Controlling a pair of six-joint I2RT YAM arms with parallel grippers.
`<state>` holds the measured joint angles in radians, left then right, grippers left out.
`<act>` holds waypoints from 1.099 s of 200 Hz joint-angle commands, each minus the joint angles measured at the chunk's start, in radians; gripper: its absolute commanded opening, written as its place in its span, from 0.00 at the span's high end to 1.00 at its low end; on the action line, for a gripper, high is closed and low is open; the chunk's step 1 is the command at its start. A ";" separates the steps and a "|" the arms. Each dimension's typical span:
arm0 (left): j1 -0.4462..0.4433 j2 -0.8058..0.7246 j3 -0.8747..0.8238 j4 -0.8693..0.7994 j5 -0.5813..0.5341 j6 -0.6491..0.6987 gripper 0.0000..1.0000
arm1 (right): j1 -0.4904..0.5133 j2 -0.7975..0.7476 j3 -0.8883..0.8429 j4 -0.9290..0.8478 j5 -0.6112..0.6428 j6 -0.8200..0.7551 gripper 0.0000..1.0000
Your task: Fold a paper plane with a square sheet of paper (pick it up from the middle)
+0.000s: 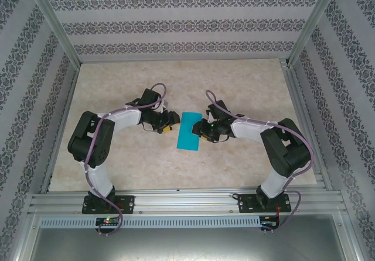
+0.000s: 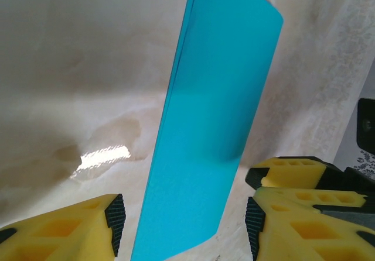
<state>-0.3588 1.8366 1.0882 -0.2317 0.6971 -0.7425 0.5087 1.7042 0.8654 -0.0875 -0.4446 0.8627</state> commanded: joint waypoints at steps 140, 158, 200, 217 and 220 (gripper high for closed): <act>0.004 0.091 0.088 -0.024 0.052 -0.003 0.40 | -0.009 0.076 0.049 -0.052 0.014 -0.039 0.59; 0.003 0.093 0.090 -0.029 0.054 -0.001 0.40 | -0.010 0.087 0.043 -0.048 0.006 -0.043 0.59; -0.002 0.092 0.098 -0.056 0.049 0.011 0.40 | -0.014 0.098 0.045 -0.112 0.048 -0.072 0.59; -0.006 0.093 0.102 -0.068 0.050 0.015 0.40 | -0.023 0.092 0.021 -0.092 0.040 -0.063 0.59; -0.009 0.093 0.103 -0.070 0.049 0.017 0.40 | -0.025 0.091 0.017 -0.085 0.036 -0.059 0.60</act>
<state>-0.3592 1.9198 1.1549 -0.2558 0.7330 -0.7418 0.5037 1.7721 0.9081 -0.1257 -0.4419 0.8173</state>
